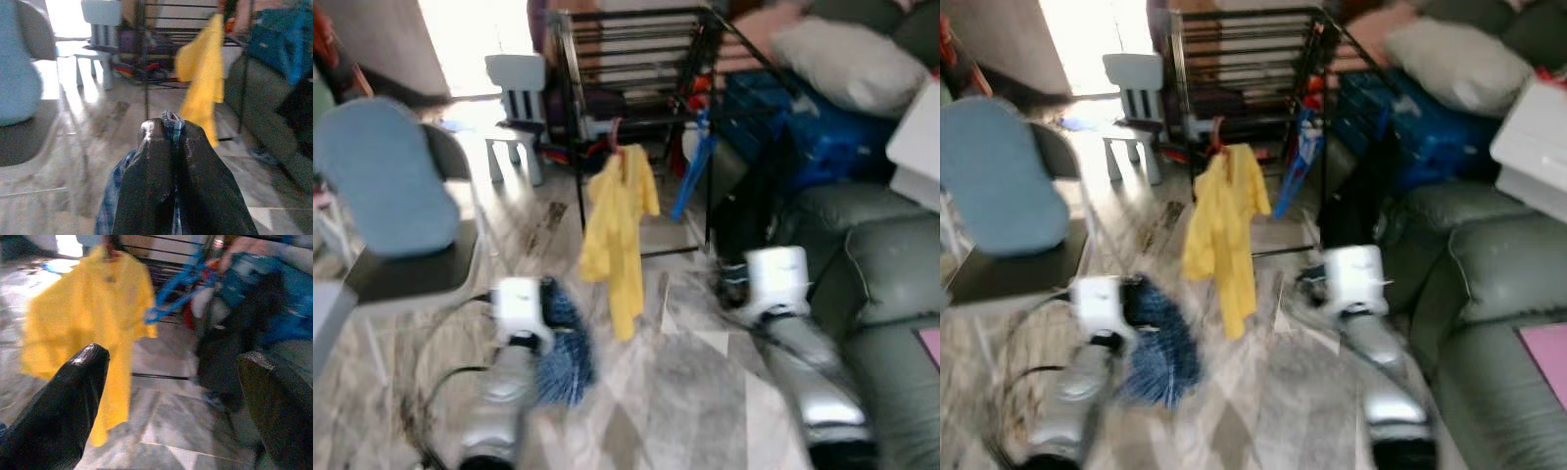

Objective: Hang hanger

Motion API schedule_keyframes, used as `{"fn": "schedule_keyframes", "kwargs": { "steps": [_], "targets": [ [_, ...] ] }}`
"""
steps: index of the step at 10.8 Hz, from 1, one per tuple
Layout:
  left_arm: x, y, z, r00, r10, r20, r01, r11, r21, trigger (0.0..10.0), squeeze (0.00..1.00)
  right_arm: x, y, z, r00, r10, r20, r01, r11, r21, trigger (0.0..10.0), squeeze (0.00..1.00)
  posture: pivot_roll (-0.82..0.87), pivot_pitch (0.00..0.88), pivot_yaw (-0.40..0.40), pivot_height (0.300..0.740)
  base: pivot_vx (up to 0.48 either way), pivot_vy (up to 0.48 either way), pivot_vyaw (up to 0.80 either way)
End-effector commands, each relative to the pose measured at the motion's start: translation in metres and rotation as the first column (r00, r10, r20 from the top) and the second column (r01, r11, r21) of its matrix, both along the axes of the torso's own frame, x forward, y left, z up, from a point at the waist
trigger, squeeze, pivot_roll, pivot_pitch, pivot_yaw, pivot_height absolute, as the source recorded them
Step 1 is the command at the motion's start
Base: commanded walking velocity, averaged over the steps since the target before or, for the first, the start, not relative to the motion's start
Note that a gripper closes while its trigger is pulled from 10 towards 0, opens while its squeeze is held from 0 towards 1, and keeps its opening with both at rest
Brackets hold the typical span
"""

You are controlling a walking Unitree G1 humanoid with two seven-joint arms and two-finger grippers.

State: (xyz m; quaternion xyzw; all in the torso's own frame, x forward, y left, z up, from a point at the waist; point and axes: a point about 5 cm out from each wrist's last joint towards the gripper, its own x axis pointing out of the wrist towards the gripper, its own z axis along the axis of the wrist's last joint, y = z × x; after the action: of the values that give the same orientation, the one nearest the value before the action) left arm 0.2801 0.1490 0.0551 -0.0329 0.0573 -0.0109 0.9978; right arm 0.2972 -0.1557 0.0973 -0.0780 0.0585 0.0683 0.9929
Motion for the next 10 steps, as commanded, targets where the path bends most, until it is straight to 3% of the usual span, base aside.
{"fn": "schedule_keyframes", "kwargs": {
  "steps": [1, 3, 7, 10],
  "targets": [
    [0.006, -0.008, 0.005, 1.0, -0.015, 0.022, 0.016, 1.0, -0.008, 10.0, 0.0, -0.001, -0.008, -0.003, 1.0, -0.016, -0.012, 0.016, 1.0, -0.01, 10.0, 0.0, -0.19, 0.0, 0.022, 0.74, 0.0, 0.0, 0.0],
    [0.008, -0.007, 0.006, 0.999, 0.012, 0.033, -0.011, 1.0, -0.023, 10.0, 0.0, 0.002, -0.004, -0.003, 1.0, 0.023, -0.015, -0.023, 0.999, -0.024, 10.0, 0.0, -0.18, 0.0, -0.017, 0.74, 0.0, 0.0, 0.0],
    [0.008, -0.004, 0.007, 0.999, -0.022, 0.048, 0.023, 1.0, -0.016, 10.0, 0.0, 0.008, 0.003, -0.001, 1.0, 0.022, 0.003, -0.022, 1.0, -0.01, 10.0, 0.0, -0.17, 0.0, 0.011, 0.74, 0.0, 0.0, 0.0],
    [0.011, -0.01, 0.009, 0.997, -0.056, 0.049, 0.057, 0.998, -0.033, 10.0, 0.0, 0.008, 0.004, -0.001, 1.0, 0.02, 0.015, -0.02, 1.0, -0.007, 10.0, 0.0, -0.18, 0.0, 0.037, 0.74, 0.371, 0.0, 0.0]
  ]
}}
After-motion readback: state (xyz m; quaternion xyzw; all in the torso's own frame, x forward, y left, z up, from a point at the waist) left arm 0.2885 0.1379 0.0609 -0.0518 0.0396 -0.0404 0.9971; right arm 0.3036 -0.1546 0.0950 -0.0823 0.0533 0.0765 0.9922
